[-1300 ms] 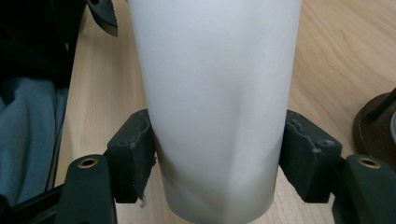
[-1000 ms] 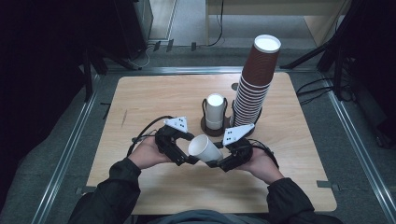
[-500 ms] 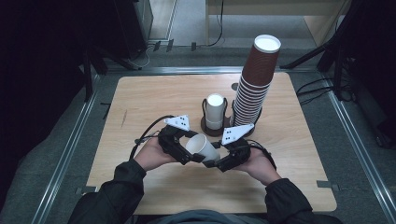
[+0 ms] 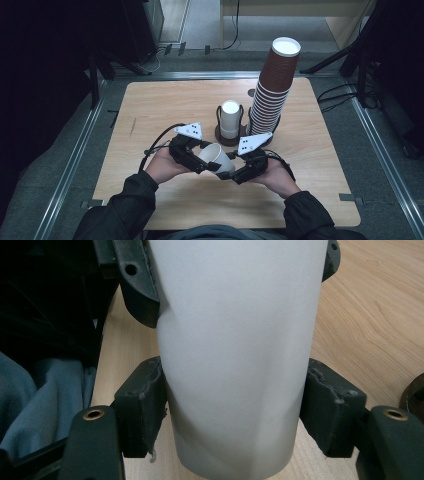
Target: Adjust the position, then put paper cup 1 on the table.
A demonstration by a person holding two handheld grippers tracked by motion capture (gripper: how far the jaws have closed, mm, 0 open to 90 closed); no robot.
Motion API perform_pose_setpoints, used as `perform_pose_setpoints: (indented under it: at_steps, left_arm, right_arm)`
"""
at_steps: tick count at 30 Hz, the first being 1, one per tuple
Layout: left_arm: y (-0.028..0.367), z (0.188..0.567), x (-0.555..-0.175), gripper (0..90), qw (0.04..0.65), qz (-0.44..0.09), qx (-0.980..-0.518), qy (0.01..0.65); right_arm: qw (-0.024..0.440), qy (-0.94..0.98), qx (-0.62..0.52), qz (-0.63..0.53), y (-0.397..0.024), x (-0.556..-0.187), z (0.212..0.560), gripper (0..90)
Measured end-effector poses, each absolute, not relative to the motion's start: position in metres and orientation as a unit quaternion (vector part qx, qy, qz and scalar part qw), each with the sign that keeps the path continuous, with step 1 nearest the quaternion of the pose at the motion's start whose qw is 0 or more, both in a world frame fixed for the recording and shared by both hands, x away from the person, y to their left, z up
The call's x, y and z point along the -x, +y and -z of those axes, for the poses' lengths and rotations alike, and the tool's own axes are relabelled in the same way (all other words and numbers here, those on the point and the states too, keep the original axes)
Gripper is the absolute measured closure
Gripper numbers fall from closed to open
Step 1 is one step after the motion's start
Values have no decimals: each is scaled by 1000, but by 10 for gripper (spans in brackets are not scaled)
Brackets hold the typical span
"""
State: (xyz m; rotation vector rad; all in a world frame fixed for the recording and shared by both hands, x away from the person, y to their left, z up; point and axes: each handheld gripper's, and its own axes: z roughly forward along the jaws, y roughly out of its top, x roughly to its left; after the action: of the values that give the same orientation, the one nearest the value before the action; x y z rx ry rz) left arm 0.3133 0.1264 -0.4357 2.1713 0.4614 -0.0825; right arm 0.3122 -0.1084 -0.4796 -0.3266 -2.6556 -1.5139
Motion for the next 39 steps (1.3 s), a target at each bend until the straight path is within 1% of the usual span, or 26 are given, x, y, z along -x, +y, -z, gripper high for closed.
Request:
perform_pose_setpoints:
  at_steps: [4, 8, 9, 11, 15, 18, 25, 28, 31, 39]
  left_arm:
    - [127, 435, -315, 224, 444, 42, -874, 192]
    - [129, 432, -316, 225, 446, 44, -871, 202]
    - [130, 431, -316, 225, 445, 41, -872, 198]
    - [133, 429, -316, 225, 443, 39, -873, 200]
    - [138, 427, -316, 225, 431, 19, -879, 203]
    - [142, 426, -319, 226, 404, -9, -888, 221]
    - [152, 427, -326, 226, 406, -6, -883, 237]
    - [155, 427, -327, 225, 399, -9, -886, 236]
    - [161, 428, -328, 225, 388, -23, -890, 240]
    - [177, 432, -335, 224, 378, -26, -889, 258]
  right_arm:
    - [38, -864, 108, 490, -108, -312, 479, 306]
    - [37, -873, 109, 475, -107, -312, 480, 245]
    - [45, -875, 116, 468, -107, -311, 480, 244]
    - [43, -875, 115, 469, -108, -312, 480, 239]
    - [27, -886, 114, 449, -112, -311, 478, 235]
    - [17, -886, 119, 447, -119, -314, 477, 235]
    - [14, -887, 151, 435, -130, -319, 477, 239]
    - [13, -887, 156, 435, -132, -321, 478, 241]
    - [17, -887, 162, 432, -132, -321, 477, 241]
    - [21, -885, 174, 432, -135, -323, 479, 248]
